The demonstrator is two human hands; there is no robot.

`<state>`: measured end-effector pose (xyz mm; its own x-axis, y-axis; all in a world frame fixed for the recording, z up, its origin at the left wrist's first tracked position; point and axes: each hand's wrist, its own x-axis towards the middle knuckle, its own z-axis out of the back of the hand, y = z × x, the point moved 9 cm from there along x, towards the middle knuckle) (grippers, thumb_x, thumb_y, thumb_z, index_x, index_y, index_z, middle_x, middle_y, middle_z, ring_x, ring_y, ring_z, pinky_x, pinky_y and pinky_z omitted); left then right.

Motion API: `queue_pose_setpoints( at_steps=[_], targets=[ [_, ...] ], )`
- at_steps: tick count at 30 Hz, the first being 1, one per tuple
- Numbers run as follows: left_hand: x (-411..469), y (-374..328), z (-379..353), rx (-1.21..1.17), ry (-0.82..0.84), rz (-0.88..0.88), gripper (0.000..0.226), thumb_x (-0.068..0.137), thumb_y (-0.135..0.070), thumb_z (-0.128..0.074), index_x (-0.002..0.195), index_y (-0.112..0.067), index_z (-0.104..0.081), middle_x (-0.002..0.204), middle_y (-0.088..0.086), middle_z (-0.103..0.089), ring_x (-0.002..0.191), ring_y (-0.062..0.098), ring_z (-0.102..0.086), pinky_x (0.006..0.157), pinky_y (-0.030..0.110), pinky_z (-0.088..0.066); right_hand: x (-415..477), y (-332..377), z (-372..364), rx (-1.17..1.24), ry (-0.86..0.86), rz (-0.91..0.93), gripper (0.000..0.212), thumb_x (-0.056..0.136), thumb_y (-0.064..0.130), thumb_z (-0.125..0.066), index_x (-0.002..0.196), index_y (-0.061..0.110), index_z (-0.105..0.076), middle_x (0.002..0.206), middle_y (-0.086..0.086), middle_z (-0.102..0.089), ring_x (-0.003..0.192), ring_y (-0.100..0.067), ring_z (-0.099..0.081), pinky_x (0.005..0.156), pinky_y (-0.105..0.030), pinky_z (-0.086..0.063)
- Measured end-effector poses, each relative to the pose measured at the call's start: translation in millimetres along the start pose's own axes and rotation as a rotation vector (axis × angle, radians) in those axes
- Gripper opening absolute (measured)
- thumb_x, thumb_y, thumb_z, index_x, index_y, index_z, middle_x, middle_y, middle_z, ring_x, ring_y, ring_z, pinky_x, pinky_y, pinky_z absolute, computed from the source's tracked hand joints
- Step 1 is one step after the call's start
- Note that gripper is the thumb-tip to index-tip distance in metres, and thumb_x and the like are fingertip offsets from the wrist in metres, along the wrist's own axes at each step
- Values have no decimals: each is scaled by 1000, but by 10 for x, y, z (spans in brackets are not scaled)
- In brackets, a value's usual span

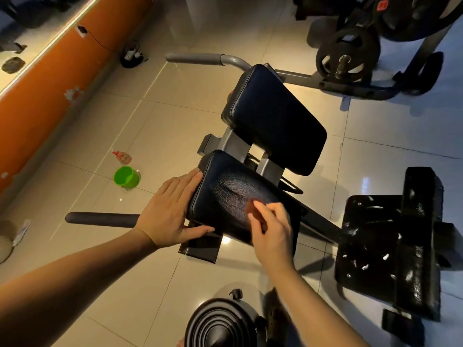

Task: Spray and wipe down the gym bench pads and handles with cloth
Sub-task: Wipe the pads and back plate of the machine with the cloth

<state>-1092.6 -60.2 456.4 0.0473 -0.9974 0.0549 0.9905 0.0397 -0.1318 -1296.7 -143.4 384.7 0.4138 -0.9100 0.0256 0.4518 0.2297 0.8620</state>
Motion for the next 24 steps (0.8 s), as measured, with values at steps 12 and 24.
queue_pose_setpoints(
  at_steps=[12, 24],
  targets=[
    [6, -16, 7, -2, 10, 5, 116, 79, -82, -56, 160, -7, -23, 161, 17, -35, 142, 34, -43, 118, 47, -35, 128, 797, -157, 118, 17, 38, 28, 100, 28, -62, 126, 20, -68, 114, 5, -54, 100, -6, -51, 81, -19, -50],
    [9, -8, 1, 21, 23, 2, 118, 79, -84, -55, 160, -5, -23, 160, 19, -36, 140, 35, -43, 118, 48, -35, 146, -652, 245, -12, -178, -496, 27, 98, 20, -63, 124, 13, -69, 113, -6, -58, 104, -25, -60, 90, -41, -52]
  ],
)
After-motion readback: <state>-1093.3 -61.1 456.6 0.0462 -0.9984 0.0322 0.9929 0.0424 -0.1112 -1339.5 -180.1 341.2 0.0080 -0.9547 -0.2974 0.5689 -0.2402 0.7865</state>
